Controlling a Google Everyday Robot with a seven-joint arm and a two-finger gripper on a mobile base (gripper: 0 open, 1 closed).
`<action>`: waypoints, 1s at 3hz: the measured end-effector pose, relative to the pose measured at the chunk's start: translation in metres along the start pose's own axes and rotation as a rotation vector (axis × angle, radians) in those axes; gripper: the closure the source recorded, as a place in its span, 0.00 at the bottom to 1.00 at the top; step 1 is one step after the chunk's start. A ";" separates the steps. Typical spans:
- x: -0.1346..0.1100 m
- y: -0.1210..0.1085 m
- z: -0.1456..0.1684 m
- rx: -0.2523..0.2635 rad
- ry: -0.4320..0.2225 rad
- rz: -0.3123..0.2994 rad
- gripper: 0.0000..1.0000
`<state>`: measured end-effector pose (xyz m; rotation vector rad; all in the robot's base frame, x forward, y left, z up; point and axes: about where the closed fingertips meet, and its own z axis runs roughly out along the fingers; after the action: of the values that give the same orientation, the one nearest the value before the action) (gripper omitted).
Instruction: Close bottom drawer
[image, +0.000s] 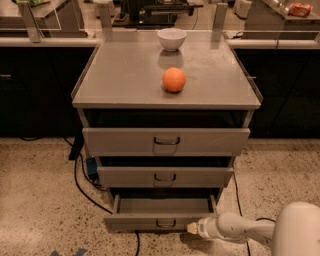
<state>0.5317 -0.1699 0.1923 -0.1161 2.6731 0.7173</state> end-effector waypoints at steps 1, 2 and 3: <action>-0.013 0.001 0.010 0.004 -0.011 -0.014 1.00; -0.036 -0.001 0.017 0.009 -0.039 -0.024 1.00; -0.068 -0.004 0.023 0.004 -0.121 0.045 1.00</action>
Offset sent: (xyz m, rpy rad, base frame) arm 0.0683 0.0044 0.0041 -0.0176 -0.0843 -0.0109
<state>0.6031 -0.1628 0.1973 -0.0114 2.5692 0.7089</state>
